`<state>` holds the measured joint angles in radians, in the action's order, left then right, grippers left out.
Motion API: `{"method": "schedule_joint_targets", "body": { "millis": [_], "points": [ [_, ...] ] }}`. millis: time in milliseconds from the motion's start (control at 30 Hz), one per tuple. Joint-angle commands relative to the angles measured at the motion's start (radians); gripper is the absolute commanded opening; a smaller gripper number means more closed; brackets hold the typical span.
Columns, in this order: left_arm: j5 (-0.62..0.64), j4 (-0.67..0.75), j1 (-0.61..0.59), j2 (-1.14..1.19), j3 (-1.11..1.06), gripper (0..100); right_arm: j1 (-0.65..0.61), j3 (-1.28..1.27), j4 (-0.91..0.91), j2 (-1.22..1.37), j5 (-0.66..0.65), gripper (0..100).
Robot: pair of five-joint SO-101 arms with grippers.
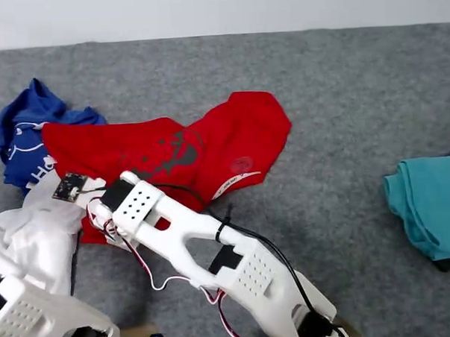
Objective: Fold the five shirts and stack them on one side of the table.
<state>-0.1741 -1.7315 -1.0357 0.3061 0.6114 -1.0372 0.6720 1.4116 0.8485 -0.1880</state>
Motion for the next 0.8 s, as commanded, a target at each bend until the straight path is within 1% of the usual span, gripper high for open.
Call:
{"method": "schedule_joint_targets", "body": {
  "millis": [0, 100, 133, 200, 333, 500, 600, 767],
  "points": [
    [0.002, -0.012, -0.005, -0.005, -0.001, 18, 0.031, 0.071, 0.027, 0.004, -0.011, 16.8],
    [0.002, -0.012, -0.005, -0.005, -0.001, 18, 0.058, 0.098, 0.084, 0.005, -0.011, 2.6],
    [0.002, -0.012, -0.005, -0.005, -0.001, 18, 0.07, 0.106, 0.111, 0.002, -0.011, 0.1],
    [0.002, -0.012, -0.003, -0.005, -0.001, 18, 0.097, 0.14, 0.197, -0.002, -0.011, 2.2],
    [0.002, -0.012, 0.006, -0.012, 0.001, 18, 0.143, 0.245, 0.378, -0.025, -0.015, 1.1],
    [-0.002, -0.021, 0.058, -0.014, 0.002, 18, 0.211, 0.227, 0.381, -0.151, -0.115, 1.0],
    [-0.003, -0.021, 0.095, -0.014, 0.005, 18, 0.229, 0.129, 0.384, -0.259, -0.152, 1.0],
    [-0.003, -0.021, 0.152, -0.014, 0.001, 18, 0.225, -0.189, 0.383, -0.499, -0.16, 1.0]
  ]
}}
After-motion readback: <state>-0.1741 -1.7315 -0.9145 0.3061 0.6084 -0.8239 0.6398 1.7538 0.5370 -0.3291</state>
